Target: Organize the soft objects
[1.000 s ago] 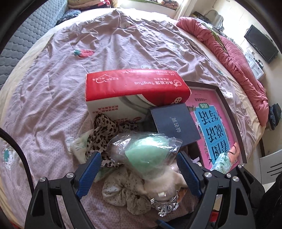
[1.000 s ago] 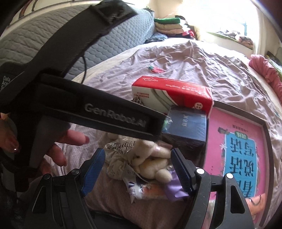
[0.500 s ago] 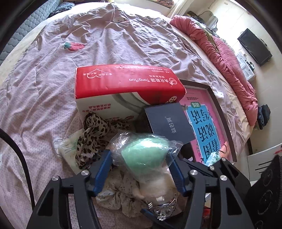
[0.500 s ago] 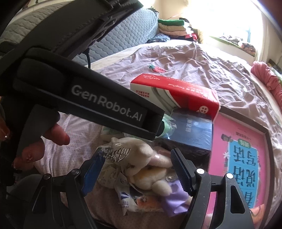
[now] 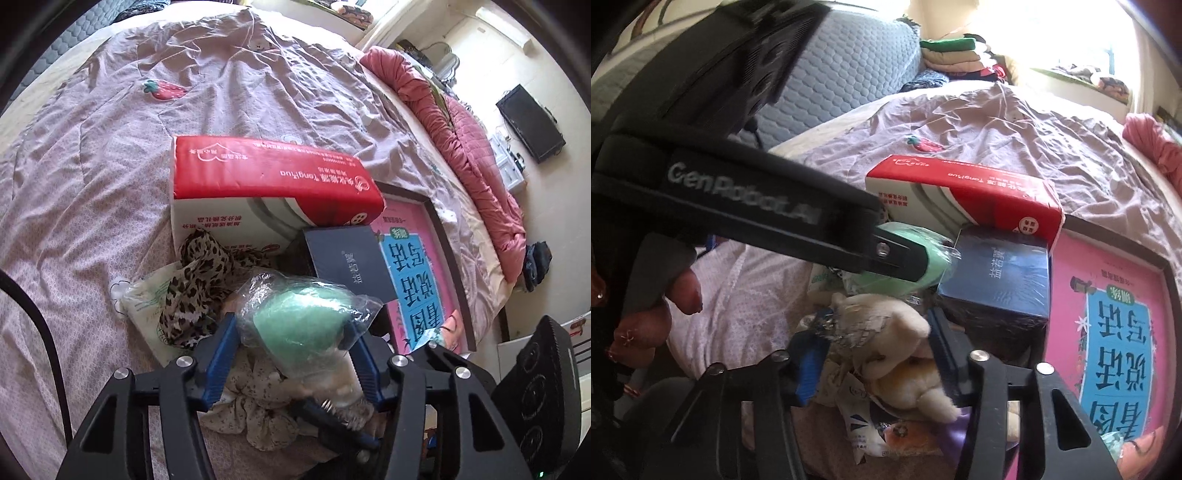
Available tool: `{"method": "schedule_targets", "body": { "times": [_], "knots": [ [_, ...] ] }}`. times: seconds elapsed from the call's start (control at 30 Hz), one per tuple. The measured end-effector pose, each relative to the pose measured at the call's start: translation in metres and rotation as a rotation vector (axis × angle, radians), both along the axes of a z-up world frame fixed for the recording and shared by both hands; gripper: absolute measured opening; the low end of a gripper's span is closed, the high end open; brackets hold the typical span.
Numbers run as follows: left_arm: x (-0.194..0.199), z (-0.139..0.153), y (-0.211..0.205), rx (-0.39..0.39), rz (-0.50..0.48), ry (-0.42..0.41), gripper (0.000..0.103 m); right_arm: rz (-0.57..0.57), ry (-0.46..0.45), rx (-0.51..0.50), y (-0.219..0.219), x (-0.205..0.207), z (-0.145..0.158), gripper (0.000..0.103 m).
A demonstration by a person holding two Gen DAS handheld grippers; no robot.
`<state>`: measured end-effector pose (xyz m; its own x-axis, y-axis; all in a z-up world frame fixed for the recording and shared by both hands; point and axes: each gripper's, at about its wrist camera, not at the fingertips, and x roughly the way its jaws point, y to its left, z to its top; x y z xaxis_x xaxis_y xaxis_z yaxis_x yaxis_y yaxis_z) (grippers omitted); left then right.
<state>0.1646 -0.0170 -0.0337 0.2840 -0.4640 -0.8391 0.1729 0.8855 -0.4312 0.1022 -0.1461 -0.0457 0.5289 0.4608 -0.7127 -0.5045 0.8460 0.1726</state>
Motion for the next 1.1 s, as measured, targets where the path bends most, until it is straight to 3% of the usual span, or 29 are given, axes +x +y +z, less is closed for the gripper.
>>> {"method": "schedule_targets", "body": {
  "times": [0.43, 1.1],
  "knots": [
    [-0.021, 0.021, 0.024, -0.035, 0.064, -0.036, 0.058, -0.062, 0.018, 0.126, -0.032, -0.009, 0.022, 0.046],
    [-0.065, 0.052, 0.018, 0.053, 0.057, -0.122, 0.058, -0.176, -0.006, 0.256, -0.073, -0.03, 0.06, 0.046]
  ]
}}
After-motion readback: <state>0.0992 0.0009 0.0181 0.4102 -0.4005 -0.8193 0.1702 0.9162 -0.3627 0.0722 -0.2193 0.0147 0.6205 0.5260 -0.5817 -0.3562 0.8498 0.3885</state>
